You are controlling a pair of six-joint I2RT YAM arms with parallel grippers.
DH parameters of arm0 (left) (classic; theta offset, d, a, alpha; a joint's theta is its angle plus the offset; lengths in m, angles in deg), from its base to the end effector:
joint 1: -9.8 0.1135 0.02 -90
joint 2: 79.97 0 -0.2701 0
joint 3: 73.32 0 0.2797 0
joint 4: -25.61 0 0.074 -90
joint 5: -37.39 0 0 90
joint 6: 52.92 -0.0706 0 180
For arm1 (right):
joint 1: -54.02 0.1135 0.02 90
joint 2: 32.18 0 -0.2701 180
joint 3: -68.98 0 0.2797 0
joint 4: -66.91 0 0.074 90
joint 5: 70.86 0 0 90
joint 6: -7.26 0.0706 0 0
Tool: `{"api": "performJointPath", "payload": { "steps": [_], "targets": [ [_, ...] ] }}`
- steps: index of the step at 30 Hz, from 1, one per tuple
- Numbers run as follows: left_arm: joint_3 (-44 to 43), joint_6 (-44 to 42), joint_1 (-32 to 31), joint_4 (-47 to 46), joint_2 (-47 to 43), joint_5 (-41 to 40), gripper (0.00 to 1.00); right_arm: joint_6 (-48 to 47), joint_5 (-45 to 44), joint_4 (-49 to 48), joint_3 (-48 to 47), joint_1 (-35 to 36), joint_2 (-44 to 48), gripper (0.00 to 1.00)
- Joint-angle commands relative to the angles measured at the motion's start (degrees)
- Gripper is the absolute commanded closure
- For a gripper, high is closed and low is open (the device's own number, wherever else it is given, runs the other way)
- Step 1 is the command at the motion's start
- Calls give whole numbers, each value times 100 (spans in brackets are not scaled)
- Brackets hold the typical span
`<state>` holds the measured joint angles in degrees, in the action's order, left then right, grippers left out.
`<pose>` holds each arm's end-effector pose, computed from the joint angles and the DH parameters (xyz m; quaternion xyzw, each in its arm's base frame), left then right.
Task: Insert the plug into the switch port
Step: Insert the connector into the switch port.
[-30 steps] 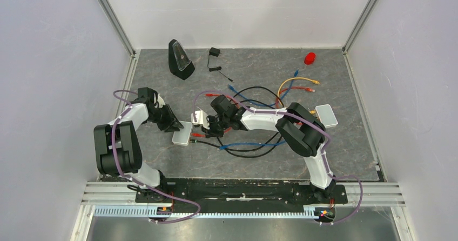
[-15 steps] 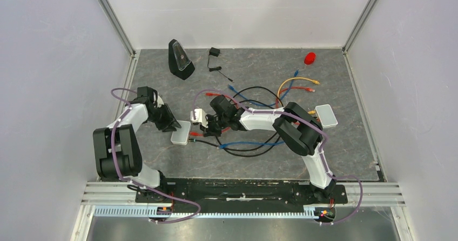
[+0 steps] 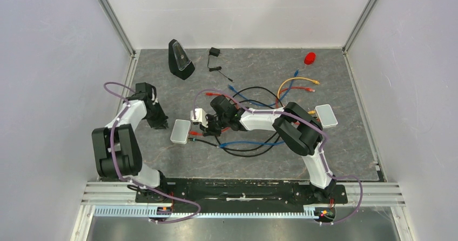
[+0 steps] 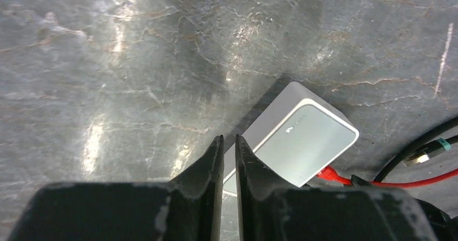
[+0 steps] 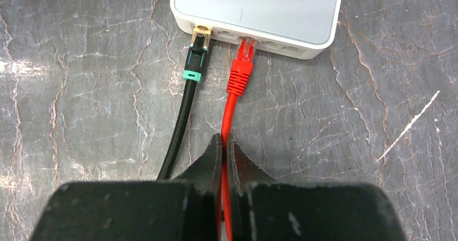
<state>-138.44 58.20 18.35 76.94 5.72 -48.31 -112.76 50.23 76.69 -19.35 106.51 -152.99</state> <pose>0.3038 0.0403 0.1473 -0.2470 0.9555 -0.0540 0.1522 0.2718 0.4139 0.1049 -0.6625 0.5908 0.3163 0.3346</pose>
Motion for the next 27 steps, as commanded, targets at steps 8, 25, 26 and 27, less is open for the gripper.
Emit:
{"api": "performJointPath", "payload": {
  "steps": [8,25,26,27],
  "targets": [
    [-179,-399,5,-63,943,1372,93,165,-54,-424,-69,-19,-17,100],
    [-101,-586,-332,-208,1073,1992,98,620,-220,-1172,-286,-19,-90,100],
    [-112,-605,-374,-226,1073,1973,97,613,-213,-1192,-312,-19,-84,100],
    [-130,-624,-419,-229,1064,1965,97,605,-217,-1230,-302,-19,-71,100]
  ]
}}
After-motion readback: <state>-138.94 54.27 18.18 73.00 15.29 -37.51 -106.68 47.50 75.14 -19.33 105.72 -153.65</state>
